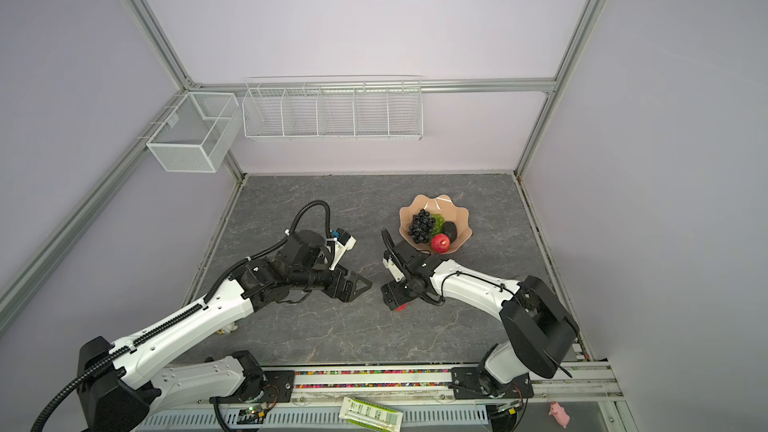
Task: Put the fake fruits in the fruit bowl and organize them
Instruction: 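Carry the second red apple with the right gripper into the bowl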
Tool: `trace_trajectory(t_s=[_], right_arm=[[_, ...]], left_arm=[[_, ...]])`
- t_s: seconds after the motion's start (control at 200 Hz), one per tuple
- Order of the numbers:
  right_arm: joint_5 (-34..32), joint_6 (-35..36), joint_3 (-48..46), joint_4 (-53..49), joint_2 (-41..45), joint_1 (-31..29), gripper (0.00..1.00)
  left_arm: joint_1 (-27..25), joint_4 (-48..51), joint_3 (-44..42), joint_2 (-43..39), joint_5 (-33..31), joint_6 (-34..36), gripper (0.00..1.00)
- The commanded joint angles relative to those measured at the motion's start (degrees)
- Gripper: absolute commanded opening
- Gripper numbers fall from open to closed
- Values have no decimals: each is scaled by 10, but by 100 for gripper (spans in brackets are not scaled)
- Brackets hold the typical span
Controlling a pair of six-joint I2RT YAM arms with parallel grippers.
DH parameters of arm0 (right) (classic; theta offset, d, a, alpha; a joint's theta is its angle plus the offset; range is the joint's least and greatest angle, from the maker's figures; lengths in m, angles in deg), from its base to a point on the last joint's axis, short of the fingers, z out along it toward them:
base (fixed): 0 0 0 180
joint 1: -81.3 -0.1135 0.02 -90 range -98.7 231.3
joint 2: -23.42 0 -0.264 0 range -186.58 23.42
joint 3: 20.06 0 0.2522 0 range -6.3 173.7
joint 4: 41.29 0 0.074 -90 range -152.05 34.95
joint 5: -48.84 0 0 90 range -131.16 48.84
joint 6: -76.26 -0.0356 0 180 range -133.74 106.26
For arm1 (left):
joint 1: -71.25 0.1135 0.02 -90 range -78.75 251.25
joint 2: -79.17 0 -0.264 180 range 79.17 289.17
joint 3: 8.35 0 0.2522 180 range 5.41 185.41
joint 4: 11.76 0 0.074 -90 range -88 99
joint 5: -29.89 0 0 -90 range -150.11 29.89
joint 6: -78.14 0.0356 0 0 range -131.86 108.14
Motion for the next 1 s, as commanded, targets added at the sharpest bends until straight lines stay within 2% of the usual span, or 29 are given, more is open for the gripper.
trace_trajectory(t_s=[0.0, 0.265, 0.42, 0.52, 0.65, 0.83, 0.995], right_arm=[[-21, -8, 11, -9, -16, -8, 78], [-58, 7, 40, -44, -32, -8, 57], [-46, 28, 69, -61, -10, 14, 55], [-14, 50, 103, -66, 15, 62, 55], [22, 79, 165, -71, 20, 162, 55], [13, 100, 267, -73, -55, 276, 55], [-7, 99, 303, -32, -118, 330, 55]], left_arm=[[1, 12, 2, -11, -14, -1, 99], [1, 7, 11, -2, -14, 5, 99], [1, -4, 16, 8, -12, 9, 99], [2, -29, 25, 21, -11, 13, 99], [2, -72, 51, 55, -23, 28, 99], [3, -125, 118, 132, -33, 48, 99], [3, -140, 177, 208, -45, 52, 99]])
